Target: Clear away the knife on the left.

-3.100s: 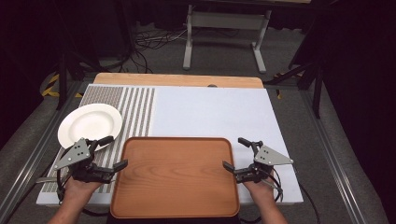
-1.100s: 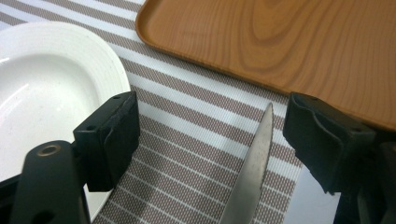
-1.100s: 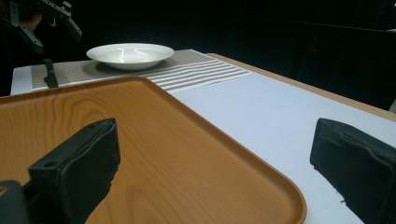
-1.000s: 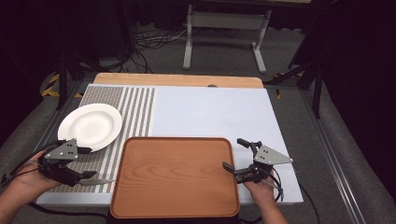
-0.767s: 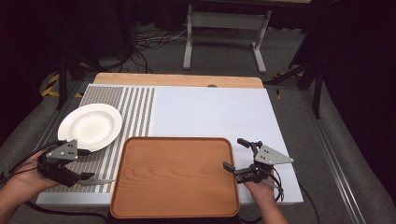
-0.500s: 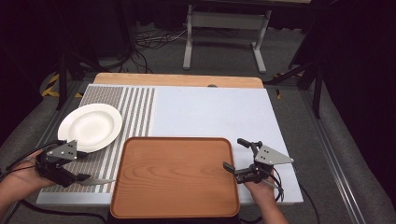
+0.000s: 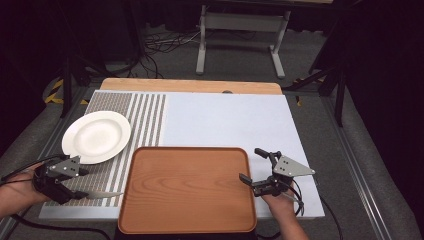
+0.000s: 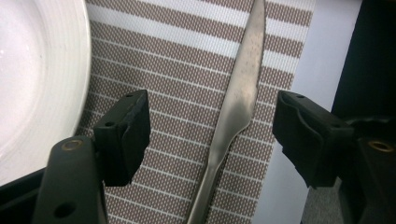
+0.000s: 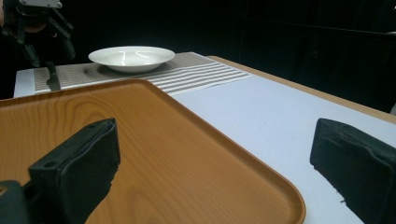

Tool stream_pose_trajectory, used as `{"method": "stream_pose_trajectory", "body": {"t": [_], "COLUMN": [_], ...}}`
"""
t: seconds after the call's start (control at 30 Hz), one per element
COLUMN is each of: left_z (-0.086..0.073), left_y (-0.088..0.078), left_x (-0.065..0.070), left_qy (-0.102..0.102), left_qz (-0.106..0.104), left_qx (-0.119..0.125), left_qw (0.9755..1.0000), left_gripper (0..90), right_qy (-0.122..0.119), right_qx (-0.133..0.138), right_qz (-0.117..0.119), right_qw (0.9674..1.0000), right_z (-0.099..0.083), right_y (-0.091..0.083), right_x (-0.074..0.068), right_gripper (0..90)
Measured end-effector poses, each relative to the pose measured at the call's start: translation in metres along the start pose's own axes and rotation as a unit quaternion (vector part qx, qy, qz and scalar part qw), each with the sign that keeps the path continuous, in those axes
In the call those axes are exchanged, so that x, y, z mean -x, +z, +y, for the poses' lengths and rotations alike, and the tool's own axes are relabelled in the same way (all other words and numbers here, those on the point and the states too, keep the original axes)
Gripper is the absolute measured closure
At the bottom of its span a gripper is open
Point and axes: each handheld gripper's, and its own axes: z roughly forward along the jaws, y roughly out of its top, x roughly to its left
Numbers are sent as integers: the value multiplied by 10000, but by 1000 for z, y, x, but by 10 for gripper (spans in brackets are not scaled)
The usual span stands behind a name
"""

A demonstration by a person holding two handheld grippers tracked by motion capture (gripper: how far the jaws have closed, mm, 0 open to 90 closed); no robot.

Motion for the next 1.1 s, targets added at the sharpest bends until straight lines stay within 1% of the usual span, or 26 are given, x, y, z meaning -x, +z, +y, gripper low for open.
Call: {"method": "stream_pose_trajectory", "body": {"t": [0.03,0.07,0.2,0.3,0.33,0.37,0.4,0.43,0.47,0.5,0.53,0.57,0.63,0.67,0.7,0.8,0.83,0.87,0.9,1.0,1.07,1.1], "left_z": [-1,-2,-3,-4,-4,-4,-5,-5,-5,-6,-6,-7,-8,-8,-9,-12,-13,-15,-16,-17,-18,-18], "left_y": [0,1,6,8,9,10,10,11,12,12,13,13,13,14,13,12,12,13,13,13,12,12], "left_x": [0,-2,-2,-3,-3,-4,-5,-5,-6,-6,-7,-8,-8,-9,-9,-11,-12,-13,-12,-15,-16,-16], "left_qy": [-12,51,98,130,151,176,181,186,233,225,276,279,369,425,433,552,573,653,666,807,818,863], "left_qz": [7,-9,-70,-113,-135,-160,-162,-228,-218,-207,-218,-261,-262,-317,-330,-318,-310,-347,-342,-362,-371,-414], "left_qx": [-72,-124,-356,-464,-537,-549,-618,-667,-739,-792,-813,-858,-936,-946,-977,-1037,-1092,-1104,-1166,-1104,-1123,-1136], "left_qw": [10000,9999,9993,9988,9984,9982,9978,9973,9968,9964,9961,9956,9946,9941,9937,9926,9919,9911,9904,9899,9896,9889], "left_gripper": [300,301,305,314,322,325,327,340,359,363,366,376,390,396,414,454,465,486,515,559,581,617], "right_qy": [-3,-1,8,10,14,15,13,15,15,13,10,6,0,1,5,5,0,-3,-5,18,23,24], "right_qx": [1,-2,12,13,11,9,4,7,11,19,22,23,17,16,11,1,-2,0,3,27,32,32], "right_qz": [-2,-1,9,19,25,26,21,19,16,15,13,12,13,19,22,29,31,30,29,44,45,47], "right_qw": [10000,10000,10000,10000,10000,10000,10000,10000,10000,10000,10000,10000,10000,10000,10000,10000,10000,10000,10000,10000,10000,10000], "right_z": [0,0,0,0,0,0,0,0,0,0,0,0,0,0,0,0,0,0,0,0,0,0], "right_y": [0,0,0,-1,-1,-1,-1,-1,-1,-2,-2,-2,-2,-2,-2,-2,-2,-2,-2,-2,-2,-3], "right_x": [0,0,1,0,0,0,0,1,1,1,1,1,1,1,1,1,1,1,1,1,2,2], "right_gripper": [22,22,22,22,22,22,22,22,22,22,22,22,22,22,22,23,23,23,23,24,24,24]}}
